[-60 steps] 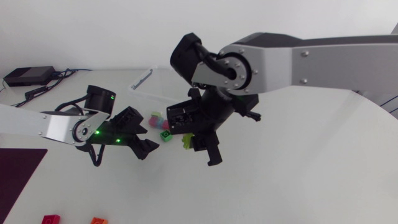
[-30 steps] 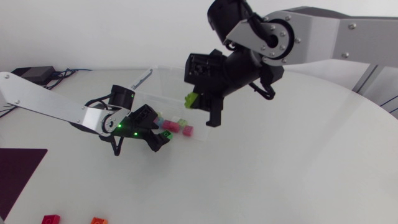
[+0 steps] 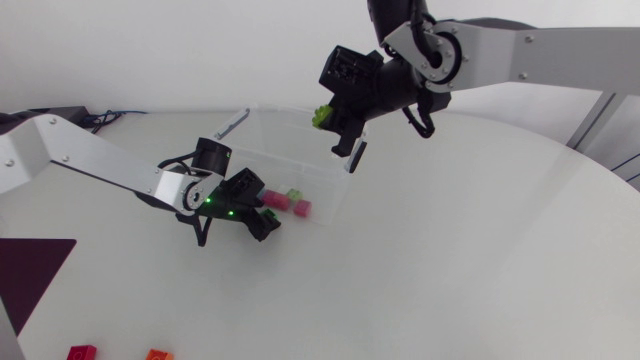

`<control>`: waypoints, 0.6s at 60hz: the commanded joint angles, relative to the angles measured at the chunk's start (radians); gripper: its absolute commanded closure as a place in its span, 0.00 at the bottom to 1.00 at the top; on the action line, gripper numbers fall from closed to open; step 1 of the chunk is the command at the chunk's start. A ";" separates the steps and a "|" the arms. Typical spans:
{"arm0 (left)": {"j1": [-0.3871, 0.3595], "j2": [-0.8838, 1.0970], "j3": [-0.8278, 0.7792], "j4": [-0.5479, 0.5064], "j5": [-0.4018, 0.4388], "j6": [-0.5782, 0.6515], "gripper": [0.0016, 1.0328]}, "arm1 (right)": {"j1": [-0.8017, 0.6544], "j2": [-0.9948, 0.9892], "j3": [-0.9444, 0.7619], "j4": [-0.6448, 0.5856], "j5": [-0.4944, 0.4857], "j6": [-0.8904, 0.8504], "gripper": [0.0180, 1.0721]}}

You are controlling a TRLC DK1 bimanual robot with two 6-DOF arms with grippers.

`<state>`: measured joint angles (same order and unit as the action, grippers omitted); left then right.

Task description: Pick up the duplo bricks and place them in the container

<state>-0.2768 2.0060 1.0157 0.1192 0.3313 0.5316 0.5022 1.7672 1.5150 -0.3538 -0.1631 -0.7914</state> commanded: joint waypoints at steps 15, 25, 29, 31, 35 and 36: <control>-0.012 0.019 0.027 -0.056 -0.014 -0.021 0.60 | -0.004 0.069 0.019 0.035 0.031 0.037 0.16; -0.004 -0.029 -0.006 -0.076 -0.014 -0.021 0.97 | -0.004 0.038 0.004 0.038 0.036 0.041 0.11; -0.005 -0.075 -0.029 -0.087 -0.014 -0.021 0.97 | -0.004 0.008 -0.018 0.045 0.036 0.044 0.10; -0.004 -0.104 -0.035 -0.105 -0.014 -0.021 0.97 | -0.004 -0.008 -0.030 0.045 0.037 0.047 0.10; 0.004 -0.168 -0.049 -0.141 -0.009 -0.019 0.97 | -0.002 -0.045 -0.062 0.045 0.036 0.047 0.10; 0.007 -0.187 -0.054 -0.147 -0.006 -0.019 0.97 | -0.001 -0.052 -0.072 0.045 0.037 0.047 0.10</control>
<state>-0.2829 1.9167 0.9909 -0.0074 0.3206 0.5205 0.5011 1.7817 1.4937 -0.3164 -0.1303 -0.7639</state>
